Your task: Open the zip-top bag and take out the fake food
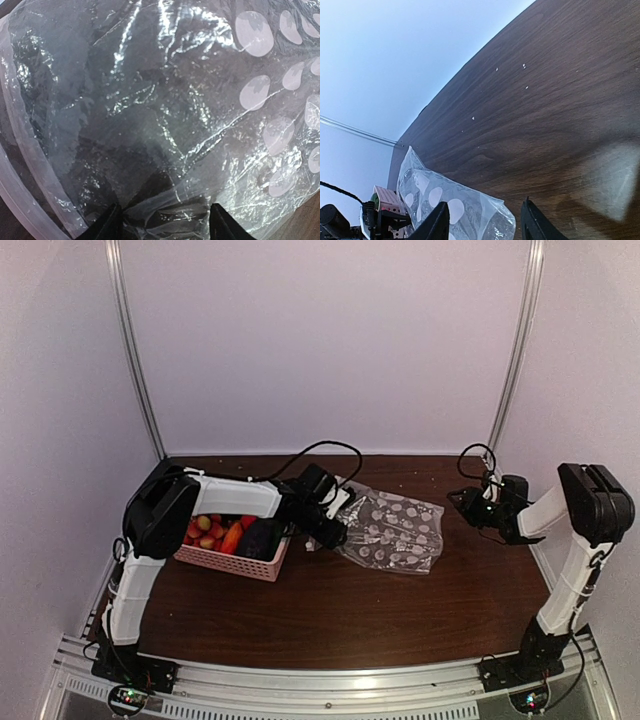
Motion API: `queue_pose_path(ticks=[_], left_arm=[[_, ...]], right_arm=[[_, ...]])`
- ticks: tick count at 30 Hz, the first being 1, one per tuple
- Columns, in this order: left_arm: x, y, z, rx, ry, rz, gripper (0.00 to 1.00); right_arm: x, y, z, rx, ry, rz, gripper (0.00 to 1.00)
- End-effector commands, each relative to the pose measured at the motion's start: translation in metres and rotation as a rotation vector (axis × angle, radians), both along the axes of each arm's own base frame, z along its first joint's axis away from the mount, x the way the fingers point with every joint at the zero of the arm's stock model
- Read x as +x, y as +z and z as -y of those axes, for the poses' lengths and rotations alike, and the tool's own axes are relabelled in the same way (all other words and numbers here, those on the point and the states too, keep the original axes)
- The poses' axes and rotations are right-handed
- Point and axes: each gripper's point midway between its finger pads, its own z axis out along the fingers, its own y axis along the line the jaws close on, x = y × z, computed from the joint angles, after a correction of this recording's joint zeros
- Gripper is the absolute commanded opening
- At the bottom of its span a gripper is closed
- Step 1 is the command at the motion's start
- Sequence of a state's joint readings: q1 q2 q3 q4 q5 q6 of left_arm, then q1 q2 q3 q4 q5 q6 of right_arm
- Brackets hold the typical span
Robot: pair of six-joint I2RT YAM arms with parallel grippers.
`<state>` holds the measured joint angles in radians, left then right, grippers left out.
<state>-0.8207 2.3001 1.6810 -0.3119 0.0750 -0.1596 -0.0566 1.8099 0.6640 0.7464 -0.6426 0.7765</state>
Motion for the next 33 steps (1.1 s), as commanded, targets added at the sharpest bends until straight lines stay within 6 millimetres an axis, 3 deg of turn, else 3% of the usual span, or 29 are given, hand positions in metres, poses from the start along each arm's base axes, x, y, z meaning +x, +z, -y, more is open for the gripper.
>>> queue_pose_path(ticks=[1, 10, 11, 14, 17, 18, 19, 23, 25, 27, 30, 33], left_arm=[[-0.002, -0.012, -0.013, 0.044, 0.004, -0.032, 0.6], [0.001, -0.011, -0.01, 0.039, 0.002, -0.028, 0.6], [0.001, -0.011, -0.009, 0.04, 0.001, -0.025, 0.6], [0.002, -0.012, -0.01, 0.042, 0.003, -0.028, 0.6], [0.003, -0.014, -0.012, 0.047, 0.007, -0.031, 0.6], [0.003, -0.014, -0.014, 0.053, 0.011, -0.032, 0.6], [0.005, -0.015, -0.017, 0.061, 0.017, -0.032, 0.6], [0.006, -0.019, -0.036, 0.098, 0.049, -0.045, 0.6], [0.007, -0.019, -0.046, 0.1, 0.062, -0.047, 0.59], [0.008, -0.015, -0.049, 0.087, 0.063, -0.046, 0.59], [0.006, -0.003, -0.041, 0.045, 0.025, -0.034, 0.6], [-0.002, 0.023, -0.018, -0.019, -0.056, 0.029, 0.63]], right_arm=[[0.005, -0.016, -0.019, -0.023, 0.081, -0.058, 0.51], [0.005, -0.039, -0.041, 0.005, 0.183, -0.115, 0.51], [0.001, -0.041, -0.055, 0.014, 0.219, -0.118, 0.49], [-0.005, -0.043, -0.065, 0.042, 0.244, -0.112, 0.36], [-0.008, -0.04, -0.068, 0.068, 0.246, -0.094, 0.13], [-0.009, -0.039, -0.066, 0.071, 0.236, -0.088, 0.03], [-0.009, -0.037, -0.064, 0.07, 0.222, -0.082, 0.0], [-0.013, -0.03, -0.037, 0.033, 0.103, -0.064, 0.0], [-0.015, -0.029, -0.011, 0.012, 0.019, -0.068, 0.0], [-0.019, -0.028, -0.002, -0.009, -0.008, -0.072, 0.0], [-0.024, -0.028, -0.004, -0.021, 0.0, -0.078, 0.0], [-0.032, -0.026, -0.011, -0.009, 0.015, -0.075, 0.0]])
